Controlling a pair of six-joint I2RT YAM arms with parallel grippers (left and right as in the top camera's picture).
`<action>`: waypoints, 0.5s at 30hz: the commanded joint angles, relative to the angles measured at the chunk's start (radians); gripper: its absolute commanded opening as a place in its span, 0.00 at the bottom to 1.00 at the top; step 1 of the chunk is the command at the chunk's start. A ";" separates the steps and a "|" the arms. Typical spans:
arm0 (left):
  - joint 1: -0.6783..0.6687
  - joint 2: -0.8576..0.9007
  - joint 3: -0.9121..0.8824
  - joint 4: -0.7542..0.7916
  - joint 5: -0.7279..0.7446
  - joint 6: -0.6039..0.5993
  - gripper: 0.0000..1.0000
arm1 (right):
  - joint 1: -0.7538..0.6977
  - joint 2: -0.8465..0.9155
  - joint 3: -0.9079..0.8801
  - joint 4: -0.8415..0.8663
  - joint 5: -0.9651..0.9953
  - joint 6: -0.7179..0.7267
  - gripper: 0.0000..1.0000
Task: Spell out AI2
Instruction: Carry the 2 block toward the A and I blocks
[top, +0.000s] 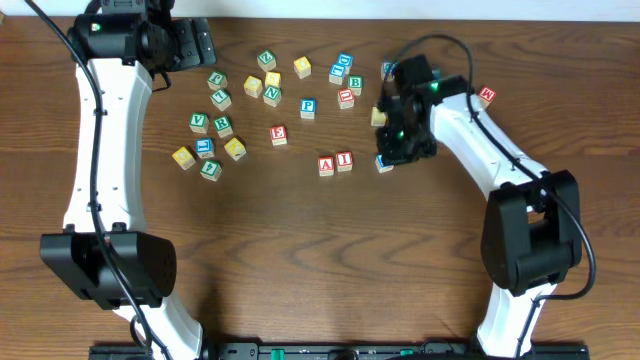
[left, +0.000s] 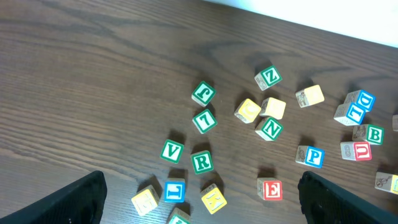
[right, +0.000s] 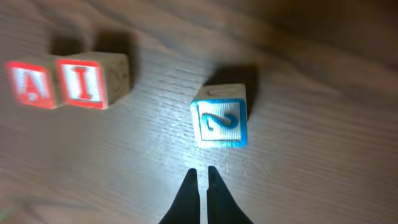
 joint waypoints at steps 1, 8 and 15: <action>0.000 0.007 0.007 0.000 -0.009 0.003 0.98 | 0.033 -0.007 -0.054 0.058 -0.029 0.068 0.01; 0.000 0.007 0.007 0.000 -0.009 0.002 0.98 | 0.066 -0.006 -0.098 0.157 -0.026 0.084 0.01; 0.000 0.007 0.007 0.000 -0.009 0.003 0.98 | 0.067 -0.006 -0.134 0.183 0.076 0.085 0.01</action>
